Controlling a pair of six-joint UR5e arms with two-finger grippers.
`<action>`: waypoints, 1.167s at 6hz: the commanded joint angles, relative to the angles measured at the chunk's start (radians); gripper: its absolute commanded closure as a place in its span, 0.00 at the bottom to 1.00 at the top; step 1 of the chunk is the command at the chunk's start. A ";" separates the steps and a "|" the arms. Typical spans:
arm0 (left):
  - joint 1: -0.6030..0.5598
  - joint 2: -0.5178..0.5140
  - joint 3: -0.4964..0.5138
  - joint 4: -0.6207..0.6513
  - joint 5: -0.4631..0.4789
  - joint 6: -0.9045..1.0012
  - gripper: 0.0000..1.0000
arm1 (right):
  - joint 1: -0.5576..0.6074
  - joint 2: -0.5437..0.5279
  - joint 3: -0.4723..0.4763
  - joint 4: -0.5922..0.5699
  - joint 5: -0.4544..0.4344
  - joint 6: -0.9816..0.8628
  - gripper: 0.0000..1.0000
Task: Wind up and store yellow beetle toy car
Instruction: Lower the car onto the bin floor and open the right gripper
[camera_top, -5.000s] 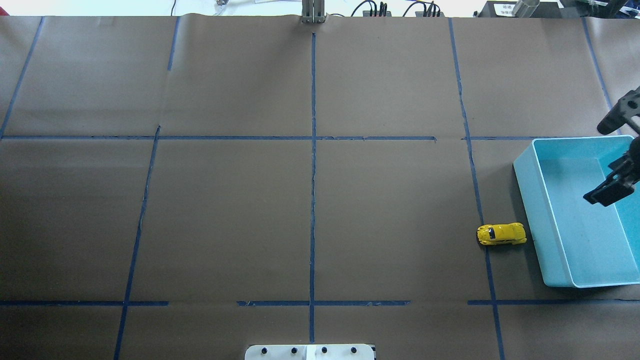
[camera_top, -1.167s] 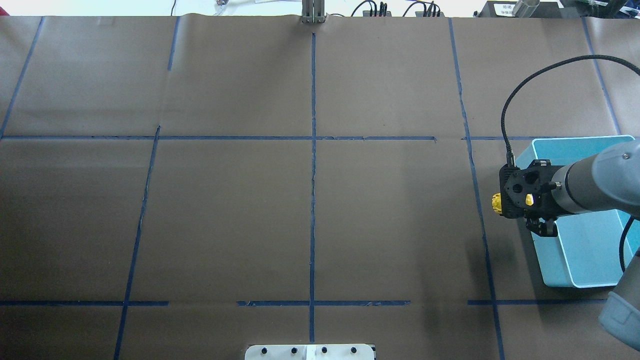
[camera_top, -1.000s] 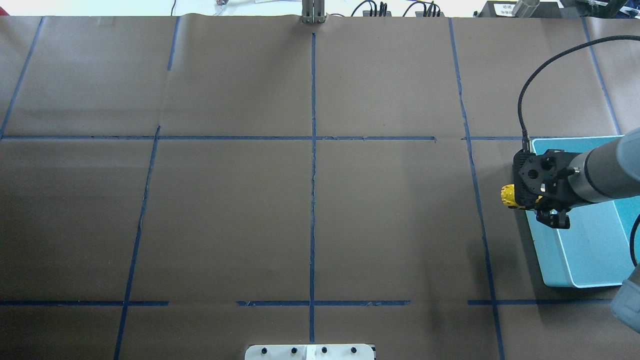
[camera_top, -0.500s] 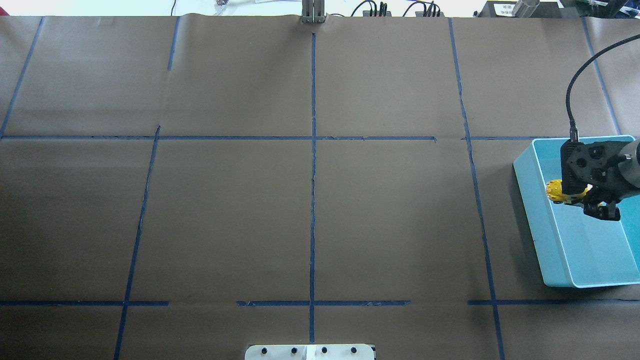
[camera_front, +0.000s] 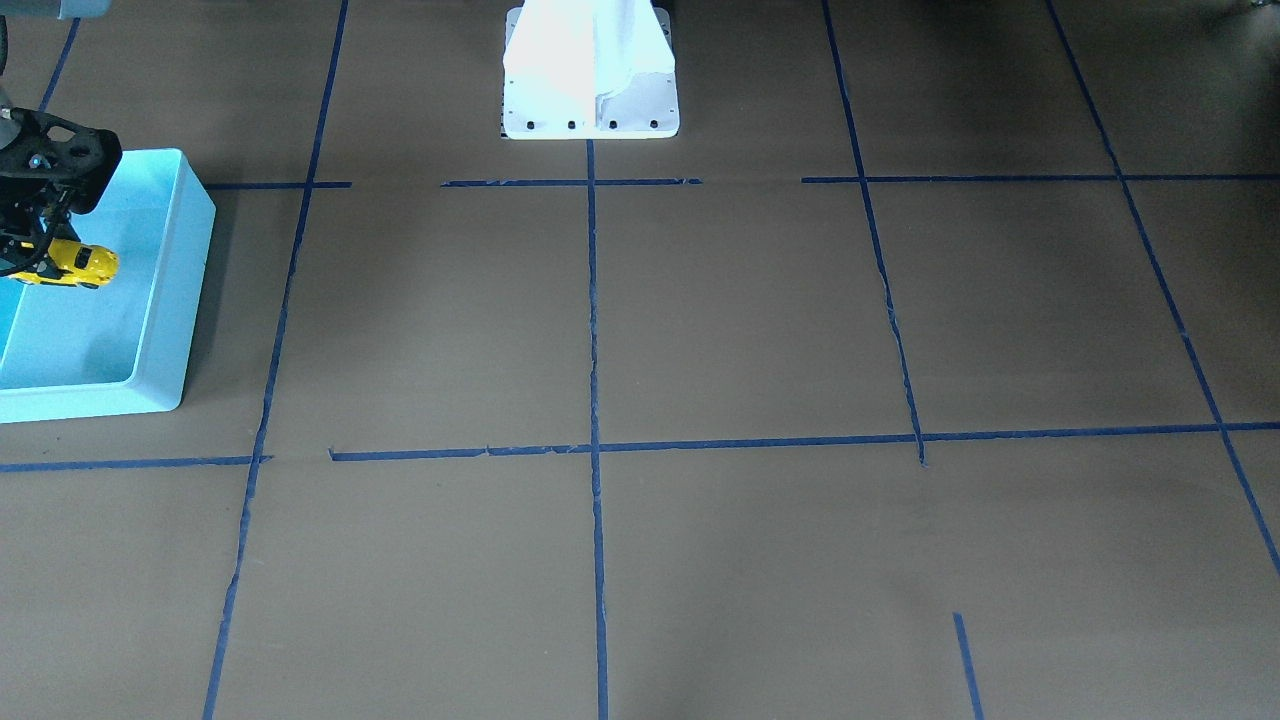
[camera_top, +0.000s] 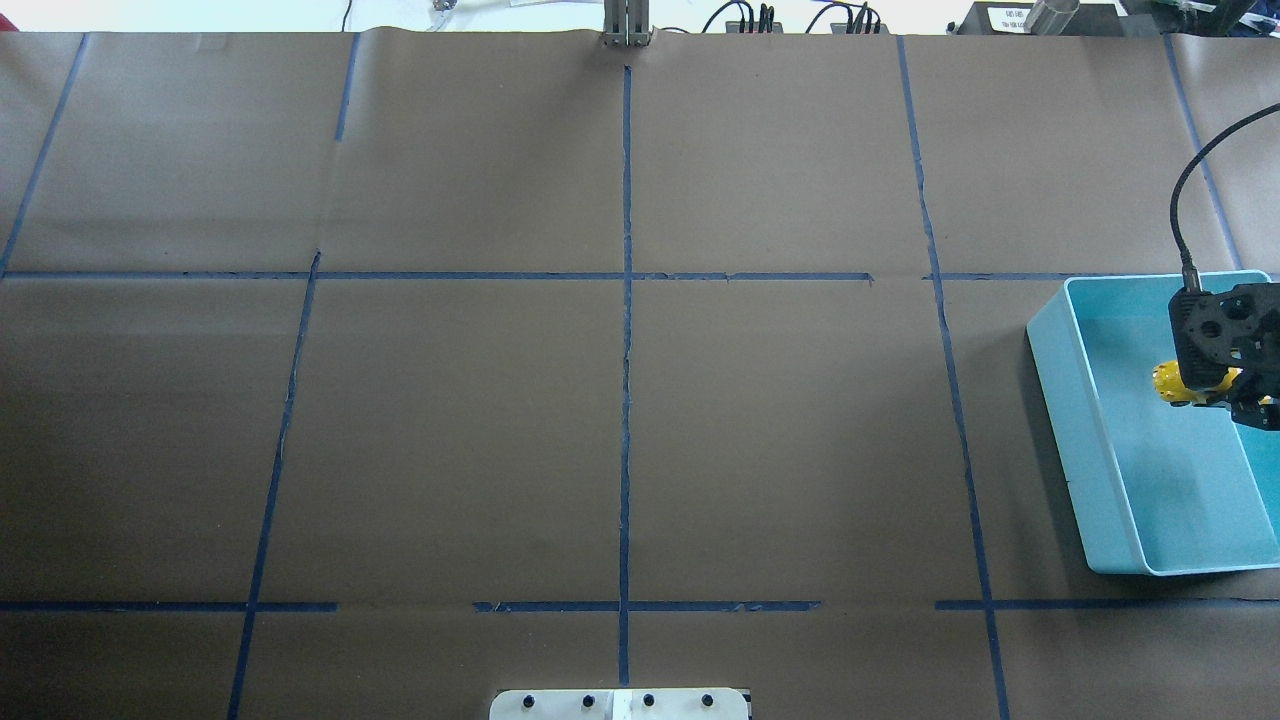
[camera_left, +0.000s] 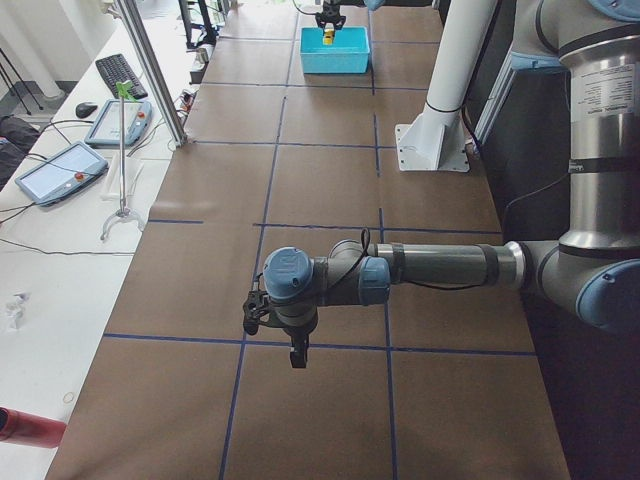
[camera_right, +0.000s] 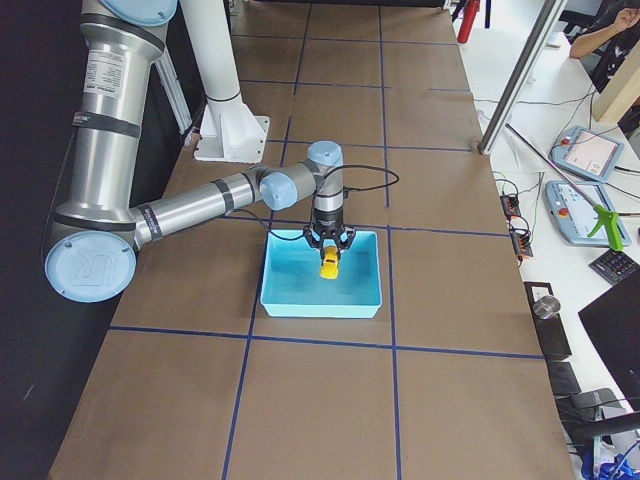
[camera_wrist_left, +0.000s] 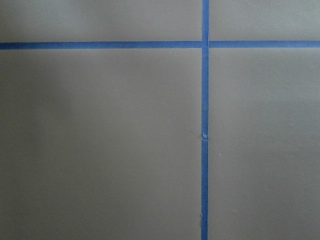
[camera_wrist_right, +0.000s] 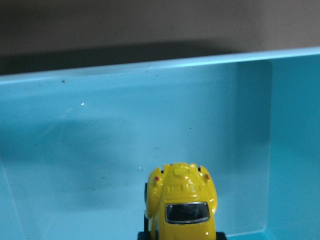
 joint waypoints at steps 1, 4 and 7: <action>0.000 0.000 0.000 -0.001 0.000 0.000 0.00 | -0.010 0.002 -0.106 0.135 0.006 0.058 1.00; 0.000 0.000 -0.001 -0.001 0.000 0.000 0.00 | -0.105 0.002 -0.126 0.140 0.000 0.080 0.99; 0.000 0.000 0.002 -0.003 0.000 0.000 0.00 | -0.127 0.005 -0.148 0.140 -0.001 0.080 0.87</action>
